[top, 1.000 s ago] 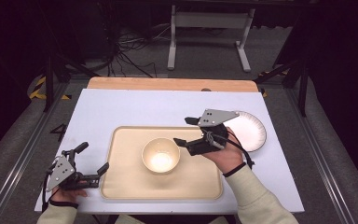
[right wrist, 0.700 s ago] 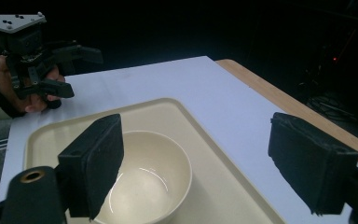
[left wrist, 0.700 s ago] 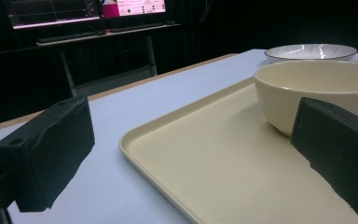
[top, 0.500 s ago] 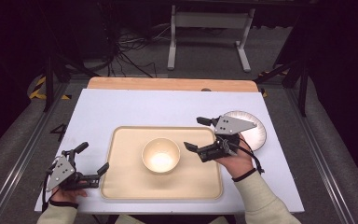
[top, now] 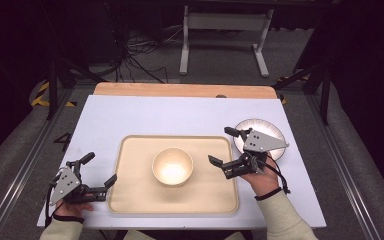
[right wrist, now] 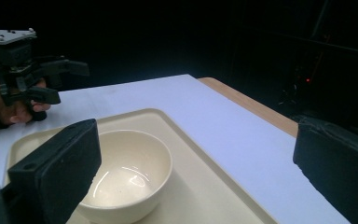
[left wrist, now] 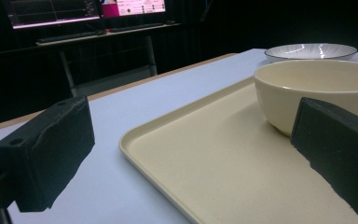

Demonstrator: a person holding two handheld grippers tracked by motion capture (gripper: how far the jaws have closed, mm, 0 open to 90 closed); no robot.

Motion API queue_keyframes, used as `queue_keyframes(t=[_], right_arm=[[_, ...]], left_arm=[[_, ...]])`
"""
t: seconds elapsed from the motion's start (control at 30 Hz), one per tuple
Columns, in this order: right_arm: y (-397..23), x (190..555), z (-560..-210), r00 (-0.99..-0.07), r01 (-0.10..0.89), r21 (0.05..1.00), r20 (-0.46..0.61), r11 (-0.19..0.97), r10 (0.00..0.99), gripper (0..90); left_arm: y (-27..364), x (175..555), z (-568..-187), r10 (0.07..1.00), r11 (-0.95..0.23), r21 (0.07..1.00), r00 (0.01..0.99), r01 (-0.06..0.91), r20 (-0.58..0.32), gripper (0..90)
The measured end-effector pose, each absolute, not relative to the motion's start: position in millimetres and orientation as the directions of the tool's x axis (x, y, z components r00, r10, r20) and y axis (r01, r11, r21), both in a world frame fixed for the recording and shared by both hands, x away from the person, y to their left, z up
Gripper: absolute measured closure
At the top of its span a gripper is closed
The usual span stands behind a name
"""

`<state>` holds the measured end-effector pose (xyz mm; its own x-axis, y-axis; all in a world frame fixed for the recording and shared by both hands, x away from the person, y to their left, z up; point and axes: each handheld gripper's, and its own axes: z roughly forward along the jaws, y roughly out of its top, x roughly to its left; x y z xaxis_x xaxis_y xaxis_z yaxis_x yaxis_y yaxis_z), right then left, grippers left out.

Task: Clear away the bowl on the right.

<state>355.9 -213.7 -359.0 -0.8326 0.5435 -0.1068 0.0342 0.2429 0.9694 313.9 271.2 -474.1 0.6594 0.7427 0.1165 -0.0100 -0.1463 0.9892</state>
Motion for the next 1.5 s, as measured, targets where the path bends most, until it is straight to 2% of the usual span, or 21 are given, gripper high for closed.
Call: queue_keyframes(t=[0.3, 0.4, 0.53, 0.87, 1.07, 1.17, 1.5], right_arm=[[-227.8, 347.9, -368.7, -0.802, 0.014, 0.968, -0.139, 0.251, 0.582, 1.8], [-229.5, 345.1, -372.8, -0.811, 0.012, 0.978, -0.112, 0.208, 0.574, 1.0], [-233.3, 342.2, -377.2, -0.8, -0.026, 0.982, -0.131, 0.185, 0.585, 0.8], [-242.7, 336.9, -392.0, -0.781, -0.026, 0.989, -0.112, 0.147, 0.614, 0.8], [-243.1, 335.6, -401.3, -0.731, -0.029, 0.994, -0.092, 0.104, 0.676, 0.3], [-244.8, 335.0, -406.2, -0.728, -0.065, 0.995, -0.096, 0.071, 0.679, 0.2], [-252.5, 333.7, -420.2, -0.701, -0.082, 0.992, -0.127, 0.098, 0.702, 0.2]], left_arm=[[271.3, 313.9, -474.1, 0.745, -0.146, 0.989, 0.657, -0.01, 0.117, 0.2], [271.3, 313.8, -474.0, 0.746, -0.146, 0.989, 0.656, -0.01, 0.116, 0.2], [271.3, 313.8, -474.0, 0.746, -0.145, 0.989, 0.656, -0.011, 0.116, 0.2], [271.4, 313.7, -473.9, 0.746, -0.146, 0.989, 0.656, -0.011, 0.118, 0.2], [271.3, 313.6, -473.9, 0.747, -0.144, 0.989, 0.655, -0.01, 0.116, 0.2], [271.3, 313.6, -473.9, 0.746, -0.144, 0.989, 0.656, -0.011, 0.116, 0.2], [271.4, 313.6, -473.9, 0.746, -0.144, 0.99, 0.656, -0.011, 0.116, 0.2]])
